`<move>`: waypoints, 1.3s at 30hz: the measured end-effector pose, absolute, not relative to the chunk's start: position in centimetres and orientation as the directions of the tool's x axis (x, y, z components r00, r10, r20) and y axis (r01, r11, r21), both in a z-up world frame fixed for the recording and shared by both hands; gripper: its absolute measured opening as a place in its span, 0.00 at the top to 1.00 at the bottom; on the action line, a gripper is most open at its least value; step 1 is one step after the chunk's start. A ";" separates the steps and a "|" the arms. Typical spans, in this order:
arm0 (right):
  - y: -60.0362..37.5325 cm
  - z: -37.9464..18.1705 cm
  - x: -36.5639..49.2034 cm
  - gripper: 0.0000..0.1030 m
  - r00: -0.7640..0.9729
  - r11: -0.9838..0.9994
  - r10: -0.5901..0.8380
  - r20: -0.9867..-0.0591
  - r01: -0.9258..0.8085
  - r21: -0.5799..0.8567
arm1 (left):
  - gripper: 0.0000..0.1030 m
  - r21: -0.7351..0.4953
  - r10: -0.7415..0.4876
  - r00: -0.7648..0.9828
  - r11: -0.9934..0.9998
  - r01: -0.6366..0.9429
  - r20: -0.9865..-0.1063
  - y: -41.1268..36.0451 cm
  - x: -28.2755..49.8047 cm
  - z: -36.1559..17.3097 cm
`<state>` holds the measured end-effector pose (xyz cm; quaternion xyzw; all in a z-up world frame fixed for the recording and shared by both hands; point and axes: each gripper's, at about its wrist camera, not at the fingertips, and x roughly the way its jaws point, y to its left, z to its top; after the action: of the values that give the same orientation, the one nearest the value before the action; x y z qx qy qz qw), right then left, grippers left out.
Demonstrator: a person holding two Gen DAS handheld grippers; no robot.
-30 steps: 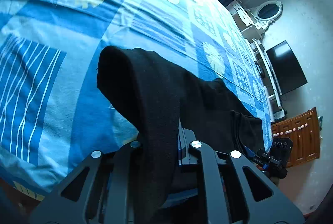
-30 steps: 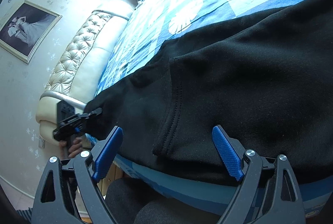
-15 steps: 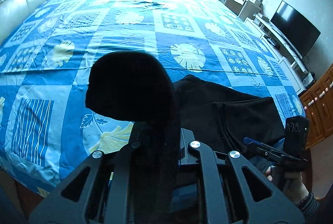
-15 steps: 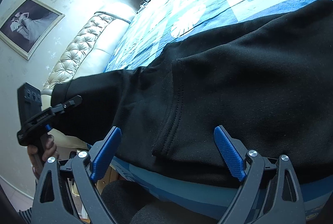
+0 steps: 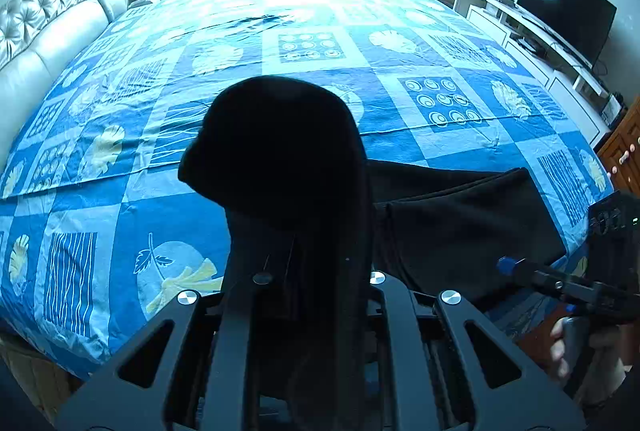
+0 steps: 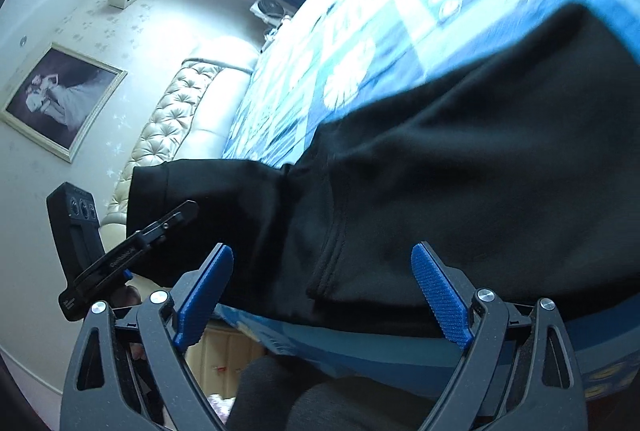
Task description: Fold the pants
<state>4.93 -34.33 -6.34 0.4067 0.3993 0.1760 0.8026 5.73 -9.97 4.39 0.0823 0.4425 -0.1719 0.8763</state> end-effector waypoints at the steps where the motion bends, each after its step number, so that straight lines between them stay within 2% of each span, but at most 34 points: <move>1: -34.8 -5.9 4.5 0.13 0.632 0.619 0.593 -0.500 0.039 0.784 | 0.88 0.001 -0.224 0.551 0.926 0.378 -0.804 -10.5 5.6 4.3; 11: -38.0 -7.0 2.0 0.13 0.675 0.602 0.546 -0.496 0.095 0.793 | 0.88 0.087 -0.177 0.554 0.904 0.418 -0.814 -16.8 4.9 2.9; 15: -39.4 -6.4 1.2 0.13 0.702 0.587 0.540 -0.465 0.082 0.806 | 0.88 0.108 -0.166 0.548 0.894 0.434 -0.820 -19.3 5.0 2.0; 23: -43.2 -5.8 -0.9 0.13 0.769 0.559 0.488 -0.414 0.089 0.824 | 0.88 0.122 -0.162 0.525 0.878 0.464 -0.835 -23.8 4.8 0.3; 39: -48.4 -8.0 -4.1 0.13 0.819 0.503 0.412 -0.398 0.160 0.849 | 0.89 0.149 -0.169 0.496 0.829 0.539 -0.852 -32.6 3.0 -2.4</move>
<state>-4.08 -48.37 -7.97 0.4924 0.2904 0.0774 0.8168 2.97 -32.58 -2.39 0.2026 0.4558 -0.2105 0.8408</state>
